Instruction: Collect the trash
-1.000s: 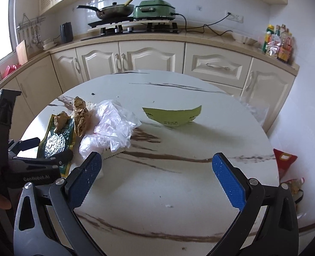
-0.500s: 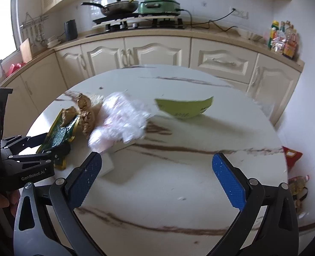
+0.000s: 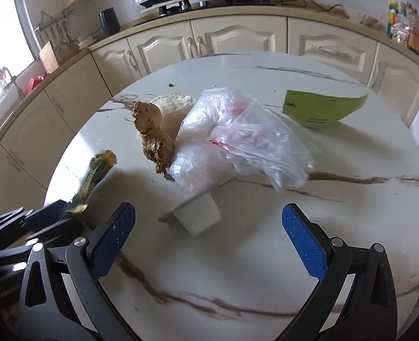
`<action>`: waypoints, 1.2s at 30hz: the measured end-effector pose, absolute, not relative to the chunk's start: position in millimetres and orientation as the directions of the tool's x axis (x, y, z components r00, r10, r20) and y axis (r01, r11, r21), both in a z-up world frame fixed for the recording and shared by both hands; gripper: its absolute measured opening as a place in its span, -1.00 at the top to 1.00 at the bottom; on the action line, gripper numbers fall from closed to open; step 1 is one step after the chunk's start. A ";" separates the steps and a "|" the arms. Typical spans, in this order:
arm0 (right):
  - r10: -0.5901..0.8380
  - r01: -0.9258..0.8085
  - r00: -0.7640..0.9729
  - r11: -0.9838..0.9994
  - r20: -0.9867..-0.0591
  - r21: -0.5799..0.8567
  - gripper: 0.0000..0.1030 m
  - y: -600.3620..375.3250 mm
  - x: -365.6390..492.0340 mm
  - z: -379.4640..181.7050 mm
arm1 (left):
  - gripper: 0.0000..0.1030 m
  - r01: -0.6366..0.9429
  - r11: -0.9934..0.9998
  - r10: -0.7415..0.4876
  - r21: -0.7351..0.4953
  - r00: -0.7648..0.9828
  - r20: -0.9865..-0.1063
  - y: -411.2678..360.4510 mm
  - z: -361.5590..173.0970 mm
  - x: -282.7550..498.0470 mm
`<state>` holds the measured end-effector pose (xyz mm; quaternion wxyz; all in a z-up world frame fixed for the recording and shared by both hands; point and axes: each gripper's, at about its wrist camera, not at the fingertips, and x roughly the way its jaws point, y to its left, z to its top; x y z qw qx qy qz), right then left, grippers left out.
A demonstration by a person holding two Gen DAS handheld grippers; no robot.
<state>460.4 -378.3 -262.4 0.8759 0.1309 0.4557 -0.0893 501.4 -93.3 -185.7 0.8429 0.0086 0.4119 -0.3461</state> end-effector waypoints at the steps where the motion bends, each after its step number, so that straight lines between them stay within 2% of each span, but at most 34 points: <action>1: -0.035 0.280 0.564 0.948 -0.825 0.151 -0.92 -379.4 462.4 -264.8 | 0.58 0.595 0.767 -0.559 -0.240 0.435 -0.706 -94.7 -187.3 501.0; 4: -0.086 0.294 0.550 0.951 -0.831 0.096 -0.66 -378.2 465.1 -267.2 | 0.57 0.601 0.760 -0.570 -0.247 0.433 -0.699 -93.9 -190.9 498.0; 6: -0.093 0.287 0.550 0.954 -0.830 0.083 -0.27 -376.8 465.2 -266.3 | 0.57 0.596 0.756 -0.583 -0.270 0.427 -0.691 -89.8 -191.0 498.0; 7: -0.112 0.283 0.543 0.958 -0.832 0.055 -0.17 -375.5 465.1 -266.3 | 0.57 0.595 0.753 -0.591 -0.282 0.422 -0.688 -88.3 -192.1 496.9; 8: -0.146 0.280 0.532 0.960 -0.834 0.011 0.09 -373.4 465.0 -266.2 | 0.57 0.591 0.752 -0.595 -0.291 0.419 -0.686 -84.7 -192.7 500.8; 9: -0.171 0.275 0.529 0.961 -0.831 -0.023 0.25 -372.2 463.9 -266.4 | 0.58 0.589 0.751 -0.599 -0.300 0.415 -0.685 -80.4 -192.4 501.8; 10: -0.158 0.267 0.535 0.964 -0.830 -0.012 0.30 -373.3 461.8 -265.9 | 0.60 0.588 0.748 -0.604 -0.307 0.412 -0.682 -76.2 -189.8 505.0; 11: -0.156 0.262 0.534 0.965 -0.831 -0.012 0.49 -374.6 460.0 -265.2 | 0.62 0.584 0.748 -0.607 -0.315 0.412 -0.679 -72.1 -187.0 506.0; 16: -0.130 0.264 0.554 0.964 -0.822 0.024 0.58 -385.8 443.9 -261.4 | 0.74 0.588 0.713 -0.658 -0.381 0.376 -0.652 -59.0 -181.1 501.8; 18: -0.129 0.269 0.569 0.963 -0.812 0.036 0.58 -388.2 435.6 -257.2 | 0.78 0.582 0.678 -0.703 -0.449 0.335 -0.627 -56.5 -181.4 501.7; 24: -0.118 0.281 0.615 0.957 -0.780 0.077 0.58 -393.9 404.9 -240.8 | 0.85 0.577 0.634 -0.748 -0.514 0.290 -0.597 -55.0 -179.6 499.2; 29: -0.124 0.289 0.653 0.953 -0.747 0.094 0.58 -398.2 385.8 -220.8 | 0.90 0.590 0.629 -0.750 -0.506 0.289 -0.595 -63.5 -175.1 488.3; 33: -0.078 0.239 0.670 0.964 -0.738 0.115 0.58 -383.9 379.8 -213.8 | 0.91 0.596 0.704 -0.665 -0.386 0.362 -0.654 -74.1 -170.1 477.8; 36: -0.039 0.204 0.666 0.970 -0.745 0.132 0.58 -370.9 381.4 -219.0 | 0.90 0.589 0.711 -0.658 -0.384 0.364 -0.660 -74.9 -170.3 474.2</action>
